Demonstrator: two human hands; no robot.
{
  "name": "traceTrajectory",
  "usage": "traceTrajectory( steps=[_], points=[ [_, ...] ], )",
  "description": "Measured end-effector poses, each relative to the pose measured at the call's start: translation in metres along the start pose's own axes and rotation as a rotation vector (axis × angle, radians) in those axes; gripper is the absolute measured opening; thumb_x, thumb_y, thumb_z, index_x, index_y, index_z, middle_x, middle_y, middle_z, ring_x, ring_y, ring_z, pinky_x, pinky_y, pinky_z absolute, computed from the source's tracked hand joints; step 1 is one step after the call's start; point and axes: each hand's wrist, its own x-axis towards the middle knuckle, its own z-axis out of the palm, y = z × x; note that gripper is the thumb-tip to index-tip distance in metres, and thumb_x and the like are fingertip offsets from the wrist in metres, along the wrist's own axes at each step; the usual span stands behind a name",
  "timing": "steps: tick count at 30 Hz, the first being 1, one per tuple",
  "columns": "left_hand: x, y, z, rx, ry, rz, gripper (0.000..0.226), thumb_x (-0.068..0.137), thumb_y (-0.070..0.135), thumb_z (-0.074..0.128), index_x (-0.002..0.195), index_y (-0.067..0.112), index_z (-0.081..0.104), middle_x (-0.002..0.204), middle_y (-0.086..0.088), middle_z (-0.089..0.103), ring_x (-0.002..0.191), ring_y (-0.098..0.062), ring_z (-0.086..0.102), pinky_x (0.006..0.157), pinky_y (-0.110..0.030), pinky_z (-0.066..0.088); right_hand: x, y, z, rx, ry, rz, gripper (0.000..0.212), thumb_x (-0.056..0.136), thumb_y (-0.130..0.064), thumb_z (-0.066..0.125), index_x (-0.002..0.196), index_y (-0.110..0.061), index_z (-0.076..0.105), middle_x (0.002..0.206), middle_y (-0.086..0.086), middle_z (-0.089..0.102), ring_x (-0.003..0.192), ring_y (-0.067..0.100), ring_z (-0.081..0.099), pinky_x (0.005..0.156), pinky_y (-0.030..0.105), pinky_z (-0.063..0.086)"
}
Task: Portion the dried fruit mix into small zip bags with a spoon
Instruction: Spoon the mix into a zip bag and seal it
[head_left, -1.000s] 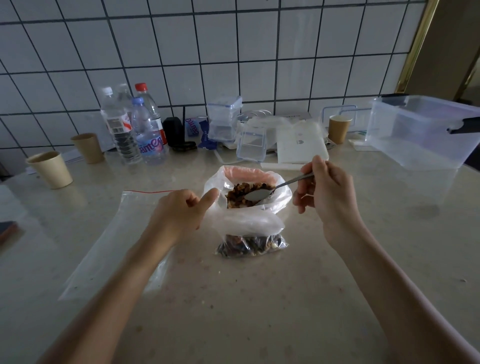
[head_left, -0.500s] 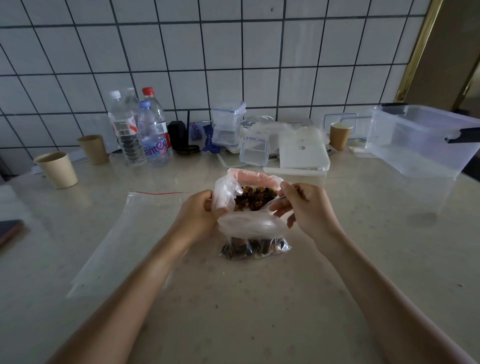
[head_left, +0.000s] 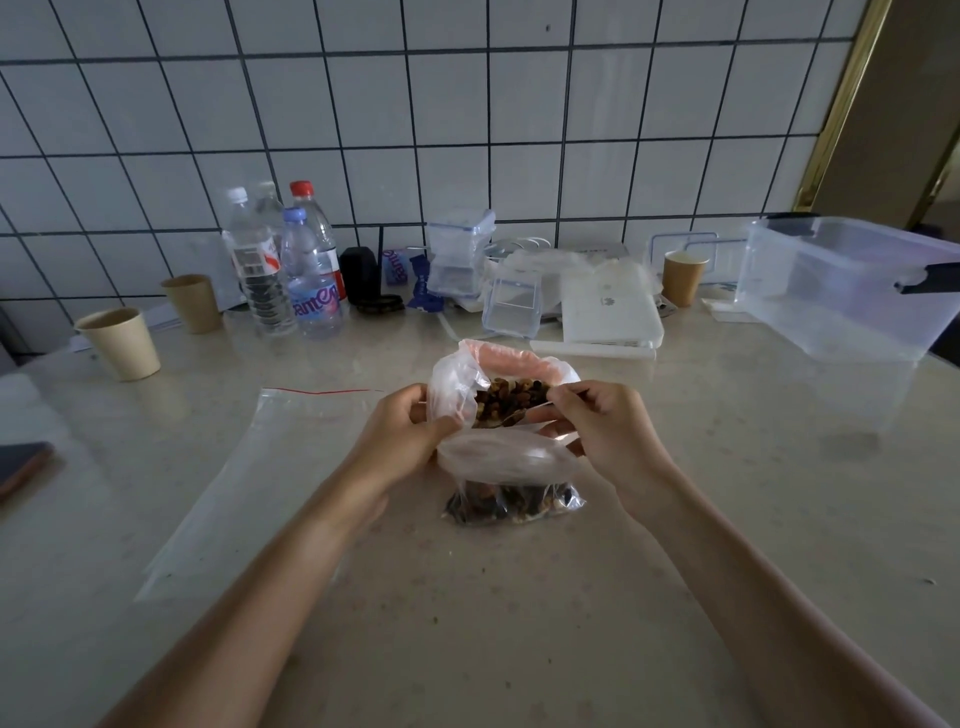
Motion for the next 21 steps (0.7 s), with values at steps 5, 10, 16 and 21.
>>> traceTrajectory(
  steps=[5,10,16,21],
  points=[
    [0.002,0.000,0.000,-0.059,0.002,-0.064,0.022,0.092,0.010,0.074,0.112,0.018,0.075,0.097,-0.003,0.081,0.090,-0.023,0.079,0.087,-0.050,0.064,0.002,0.002,0.007,-0.055,0.052,-0.024,0.033,0.106,-0.013,0.053,0.082,-0.016,0.076,0.082,-0.003,0.081,0.073,0.015,0.076,0.060,0.027,0.053],
    [0.006,-0.006,-0.002,-0.006,0.047,-0.085,0.018,0.090,0.011,0.072,0.104,0.020,0.076,0.094,-0.007,0.080,0.086,-0.029,0.077,0.079,-0.048,0.063,0.004,0.004,0.005,-0.057,0.055,0.008,0.032,0.106,-0.016,0.054,0.086,-0.016,0.078,0.085,-0.004,0.081,0.069,0.011,0.074,0.055,0.020,0.050],
    [0.005,-0.005,-0.002,0.006,0.075,-0.057,0.011,0.091,0.017,0.074,0.102,0.021,0.074,0.088,-0.003,0.080,0.088,-0.027,0.077,0.080,-0.050,0.062,0.003,0.003,0.001,0.079,0.006,0.139,0.031,0.106,-0.018,0.056,0.088,-0.011,0.080,0.088,0.006,0.081,0.058,0.010,0.069,0.051,0.023,0.052],
    [0.000,0.000,-0.002,-0.079,0.069,0.004,0.011,0.096,0.025,0.074,0.106,0.022,0.074,0.093,0.002,0.081,0.088,-0.020,0.078,0.072,-0.038,0.064,0.001,0.000,-0.003,0.214,0.008,0.234,0.024,0.106,-0.016,0.056,0.096,-0.010,0.077,0.091,0.008,0.081,0.064,0.017,0.072,0.053,0.029,0.054]
  ],
)
